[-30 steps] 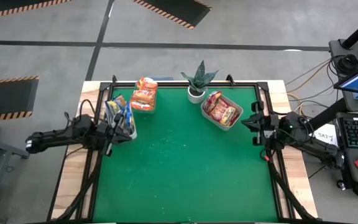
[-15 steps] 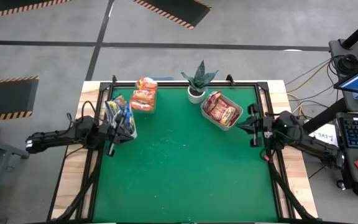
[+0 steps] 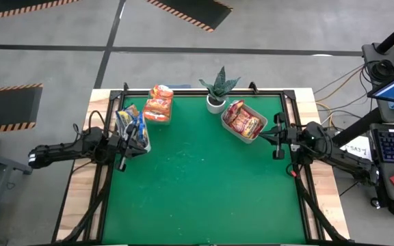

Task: Sort Maruchan noodles
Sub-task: Return to Home Position

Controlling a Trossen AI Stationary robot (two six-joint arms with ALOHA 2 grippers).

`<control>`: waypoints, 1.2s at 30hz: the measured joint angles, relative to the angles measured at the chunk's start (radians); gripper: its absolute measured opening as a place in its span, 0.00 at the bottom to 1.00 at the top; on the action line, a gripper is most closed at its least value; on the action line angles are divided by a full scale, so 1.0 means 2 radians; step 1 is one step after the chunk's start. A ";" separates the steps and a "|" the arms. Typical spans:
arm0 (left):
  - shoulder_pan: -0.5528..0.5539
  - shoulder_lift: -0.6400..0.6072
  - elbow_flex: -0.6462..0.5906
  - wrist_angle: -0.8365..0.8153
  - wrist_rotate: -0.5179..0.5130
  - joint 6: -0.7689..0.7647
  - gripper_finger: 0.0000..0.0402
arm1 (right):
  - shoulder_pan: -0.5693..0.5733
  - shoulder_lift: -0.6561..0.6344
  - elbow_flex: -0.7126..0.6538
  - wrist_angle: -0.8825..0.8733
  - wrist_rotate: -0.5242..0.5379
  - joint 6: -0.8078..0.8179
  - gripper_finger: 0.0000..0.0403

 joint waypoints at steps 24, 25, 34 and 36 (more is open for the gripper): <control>0.000 0.003 0.001 0.000 0.000 0.000 0.00 | 0.000 0.000 0.000 0.000 0.000 0.054 0.03; 0.000 0.003 0.001 0.000 0.000 0.000 0.00 | 0.000 0.000 0.000 0.000 0.000 0.054 0.03; 0.000 0.003 0.001 0.000 0.000 0.000 0.00 | 0.000 0.000 -0.001 0.000 0.000 0.054 0.03; 0.000 0.003 0.001 0.000 0.000 0.000 0.00 | 0.000 0.000 -0.001 0.000 0.000 0.055 0.03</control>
